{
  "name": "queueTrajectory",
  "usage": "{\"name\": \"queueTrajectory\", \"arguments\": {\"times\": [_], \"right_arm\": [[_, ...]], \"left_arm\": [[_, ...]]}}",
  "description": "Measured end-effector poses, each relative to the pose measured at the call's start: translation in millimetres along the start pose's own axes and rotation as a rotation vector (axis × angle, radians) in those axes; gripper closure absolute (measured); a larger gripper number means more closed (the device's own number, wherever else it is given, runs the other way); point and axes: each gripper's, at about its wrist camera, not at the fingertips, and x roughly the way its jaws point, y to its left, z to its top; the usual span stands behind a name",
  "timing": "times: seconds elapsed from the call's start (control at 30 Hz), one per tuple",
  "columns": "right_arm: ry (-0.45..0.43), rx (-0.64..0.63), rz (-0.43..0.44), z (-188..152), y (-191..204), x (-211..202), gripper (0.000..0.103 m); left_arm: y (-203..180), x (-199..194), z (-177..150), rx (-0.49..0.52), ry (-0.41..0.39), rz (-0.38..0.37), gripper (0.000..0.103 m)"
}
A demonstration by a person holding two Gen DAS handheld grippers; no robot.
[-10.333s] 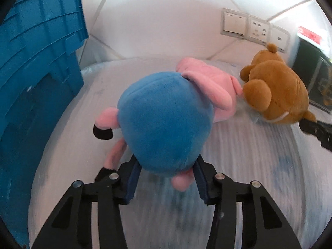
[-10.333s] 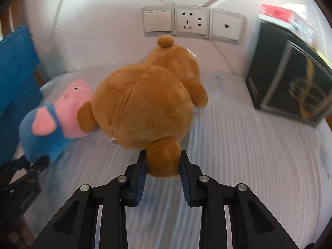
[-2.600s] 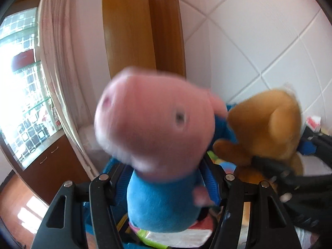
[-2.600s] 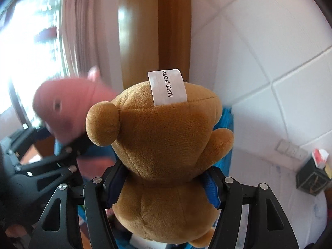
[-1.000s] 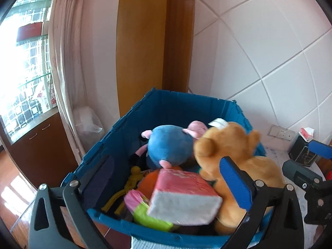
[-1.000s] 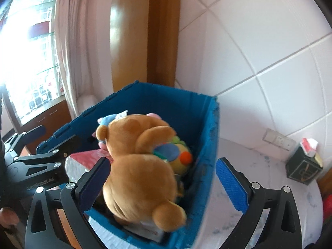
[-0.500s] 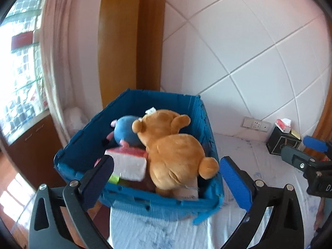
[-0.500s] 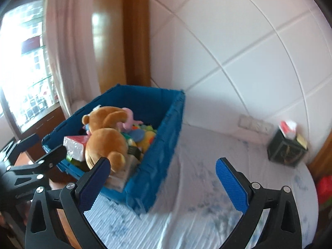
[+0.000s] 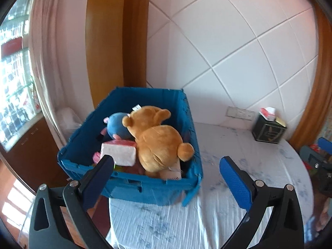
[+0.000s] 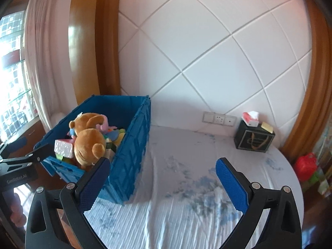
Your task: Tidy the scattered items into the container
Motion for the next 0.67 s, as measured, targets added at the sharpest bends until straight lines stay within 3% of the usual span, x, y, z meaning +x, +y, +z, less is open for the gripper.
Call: {"name": "queueTrajectory", "arguments": {"times": [0.1, 0.67], "right_arm": [[0.010, 0.013, 0.016, 2, 9, -3, 0.001], [0.030, 0.014, 0.037, -6, 35, -3, 0.001]], "left_arm": [[9, 0, -1, -0.011, 0.022, -0.010, 0.000], [22, -14, -17, 0.017, -0.015, 0.050, 0.000]]}}
